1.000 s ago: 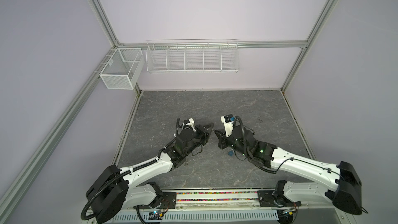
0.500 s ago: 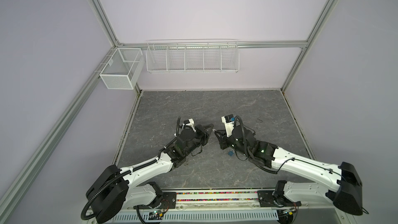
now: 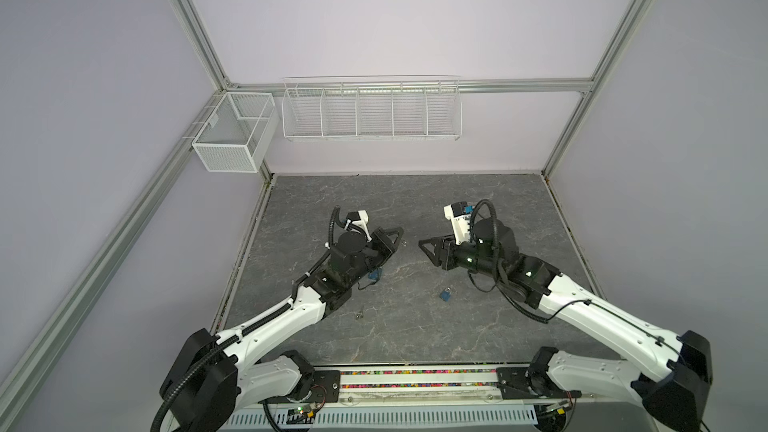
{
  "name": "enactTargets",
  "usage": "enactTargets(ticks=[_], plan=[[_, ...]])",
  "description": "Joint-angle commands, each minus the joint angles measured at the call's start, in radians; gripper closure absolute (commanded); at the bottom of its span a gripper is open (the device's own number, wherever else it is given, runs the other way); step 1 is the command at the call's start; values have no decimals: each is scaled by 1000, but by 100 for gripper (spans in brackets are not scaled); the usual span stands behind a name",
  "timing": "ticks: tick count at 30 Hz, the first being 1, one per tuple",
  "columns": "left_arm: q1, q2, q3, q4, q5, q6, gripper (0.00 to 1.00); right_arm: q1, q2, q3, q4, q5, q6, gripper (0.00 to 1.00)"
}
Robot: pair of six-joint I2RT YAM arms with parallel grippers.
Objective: Unlock with the key
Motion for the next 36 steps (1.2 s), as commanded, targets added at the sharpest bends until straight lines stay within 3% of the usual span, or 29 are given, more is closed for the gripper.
enactTargets(ticks=[1,7,12,24,36], plan=[[17,-39,40,-20,95,232,100,-50,-9,31,10,-272,66,48],[17,-44,108,-63,149,393,100,-93,53,53,155,-486,136,52],[17,-43,122,-8,201,431,100,-114,69,58,207,-479,149,55],[17,-20,127,137,287,389,100,-134,98,34,316,-534,210,64],[17,-13,148,144,313,383,100,-146,124,11,406,-579,272,75]])
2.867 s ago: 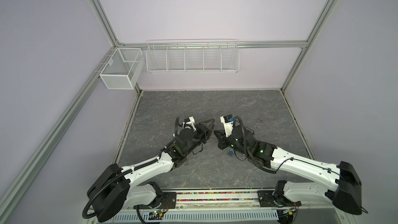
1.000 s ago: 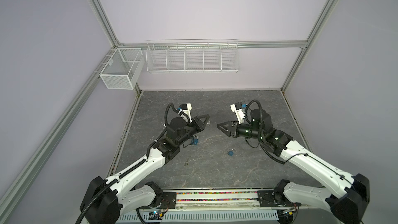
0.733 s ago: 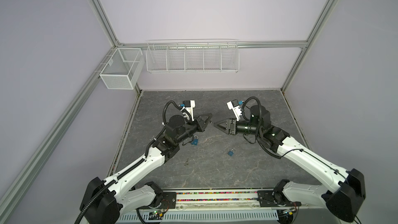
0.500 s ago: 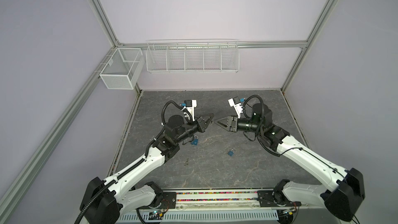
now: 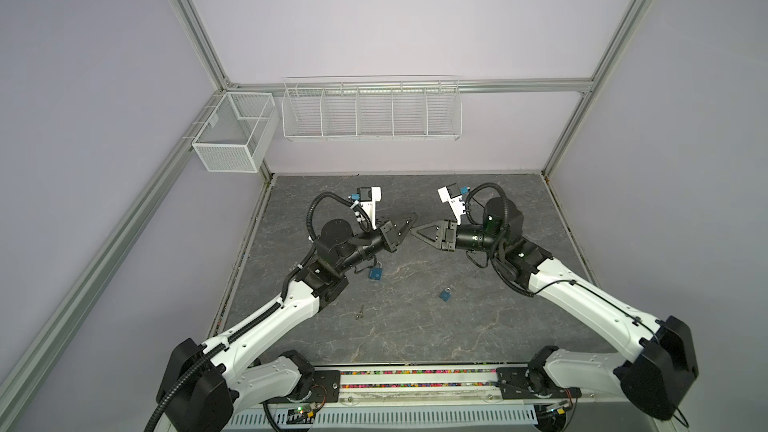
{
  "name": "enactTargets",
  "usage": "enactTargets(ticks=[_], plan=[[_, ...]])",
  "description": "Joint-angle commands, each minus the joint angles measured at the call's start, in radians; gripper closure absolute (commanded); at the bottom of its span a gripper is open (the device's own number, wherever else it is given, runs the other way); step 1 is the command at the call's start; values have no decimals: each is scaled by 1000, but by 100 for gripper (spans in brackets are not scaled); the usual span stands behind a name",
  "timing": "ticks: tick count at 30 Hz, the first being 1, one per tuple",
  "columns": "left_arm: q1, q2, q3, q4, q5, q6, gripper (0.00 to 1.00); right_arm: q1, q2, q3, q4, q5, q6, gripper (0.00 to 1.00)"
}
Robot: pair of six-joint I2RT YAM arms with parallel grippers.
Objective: Unlock with the key
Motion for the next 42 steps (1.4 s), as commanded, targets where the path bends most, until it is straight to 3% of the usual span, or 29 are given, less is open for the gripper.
enactTargets(ticks=[1,13,31,33,38,42], plan=[[3,2,31,32,24,0,100,-8,1,-23,52,-24,28,76],[3,5,31,54,35,-14,100,-12,8,-40,106,-32,67,77],[1,15,43,35,30,-18,100,-29,-13,-36,91,-20,72,94],[1,16,45,33,29,-19,92,-32,-16,-37,90,-21,73,94],[2,2,46,9,15,-2,57,-50,-34,-37,55,-23,55,94],[3,-33,65,-112,-48,43,39,-85,-47,-29,-25,-25,28,94]])
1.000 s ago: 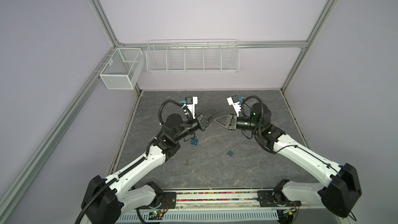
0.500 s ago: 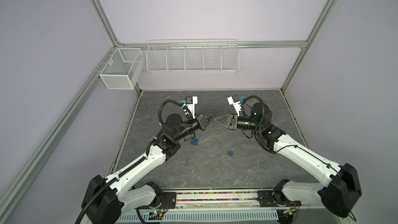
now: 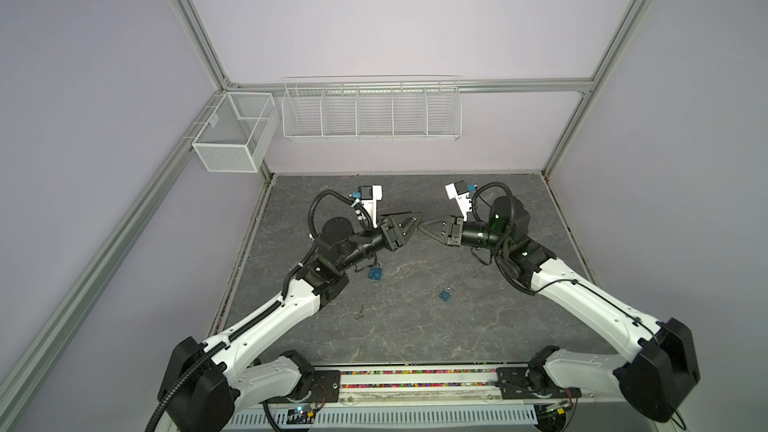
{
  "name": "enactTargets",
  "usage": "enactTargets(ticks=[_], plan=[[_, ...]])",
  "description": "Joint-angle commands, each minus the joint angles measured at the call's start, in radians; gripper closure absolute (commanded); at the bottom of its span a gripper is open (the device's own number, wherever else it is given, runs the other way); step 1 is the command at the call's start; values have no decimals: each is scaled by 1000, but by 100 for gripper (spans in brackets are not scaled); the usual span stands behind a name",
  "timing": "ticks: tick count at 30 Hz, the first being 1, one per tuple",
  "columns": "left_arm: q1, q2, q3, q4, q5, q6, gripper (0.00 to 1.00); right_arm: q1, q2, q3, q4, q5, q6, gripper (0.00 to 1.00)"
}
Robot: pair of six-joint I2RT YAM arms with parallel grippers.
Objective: Unlock with the key
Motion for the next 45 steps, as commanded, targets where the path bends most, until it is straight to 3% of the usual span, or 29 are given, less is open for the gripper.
enactTargets(ticks=[1,5,10,13,22,33,37,45], plan=[[0,-50,46,-103,-63,51,34,-31,-35,-2,-90,-3,-39,94],[-2,-82,65,-278,-153,80,15,-72,-54,-5,-184,-20,-101,94],[-51,-75,102,-509,-299,110,0,-139,-90,-32,-291,-5,-159,94],[-111,-47,122,-603,-399,123,0,-181,-106,-50,-369,3,-197,94],[-238,120,178,-741,-527,95,0,-307,-178,-173,-539,27,-290,94],[-356,424,278,-787,-526,101,1,-449,-300,-349,-591,86,-266,94],[-379,550,363,-835,-516,142,6,-485,-325,-345,-642,118,-274,94],[-444,772,574,-973,-606,241,15,-552,-324,-333,-702,123,-267,94]])
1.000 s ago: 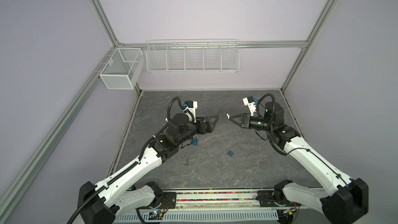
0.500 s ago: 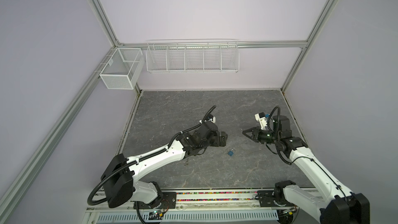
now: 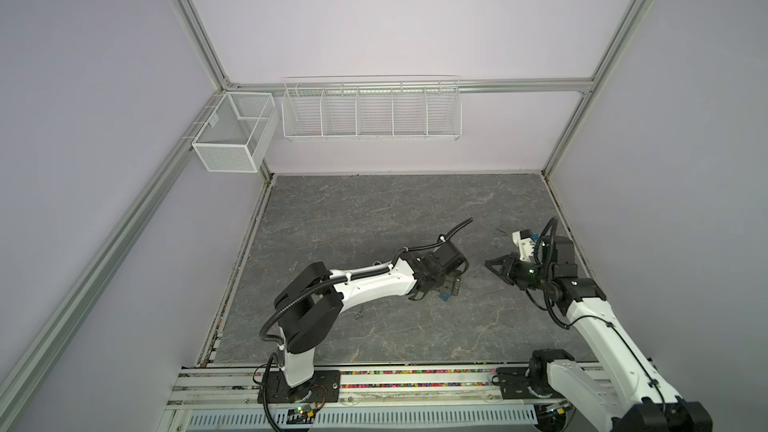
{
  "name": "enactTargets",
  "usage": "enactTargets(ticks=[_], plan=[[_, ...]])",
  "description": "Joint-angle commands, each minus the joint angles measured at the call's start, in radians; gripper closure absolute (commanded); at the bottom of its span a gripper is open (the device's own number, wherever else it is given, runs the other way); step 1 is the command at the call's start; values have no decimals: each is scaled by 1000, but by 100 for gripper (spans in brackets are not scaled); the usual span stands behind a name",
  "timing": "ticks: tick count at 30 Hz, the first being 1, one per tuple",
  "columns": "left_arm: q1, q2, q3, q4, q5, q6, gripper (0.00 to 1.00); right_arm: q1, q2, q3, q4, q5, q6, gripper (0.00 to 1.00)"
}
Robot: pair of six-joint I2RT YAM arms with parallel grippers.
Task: Unlock with the key
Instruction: 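Lower the left gripper onto the nearer blue padlock while the right gripper draws back, then close the left gripper on the blue padlock body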
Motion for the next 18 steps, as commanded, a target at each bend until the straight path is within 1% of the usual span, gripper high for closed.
enactTargets(ticks=[1,4,6,7,11,13,18], plan=[[-31,68,82,-96,-55,68,16,-19,-8,7,-35,9,1,94],[-50,118,140,-132,-79,75,23,-28,-7,10,-41,14,1,94],[-60,148,168,-154,-76,71,24,-34,-3,10,-45,13,2,94],[-62,163,181,-167,-68,67,26,-35,-1,10,-45,13,2,94],[-66,224,246,-271,-62,11,32,-39,8,15,-58,18,-2,94],[-69,249,279,-325,-53,-13,37,-40,14,15,-60,17,-4,94],[-91,274,296,-346,-33,-39,40,-42,26,12,-55,11,-4,94]])
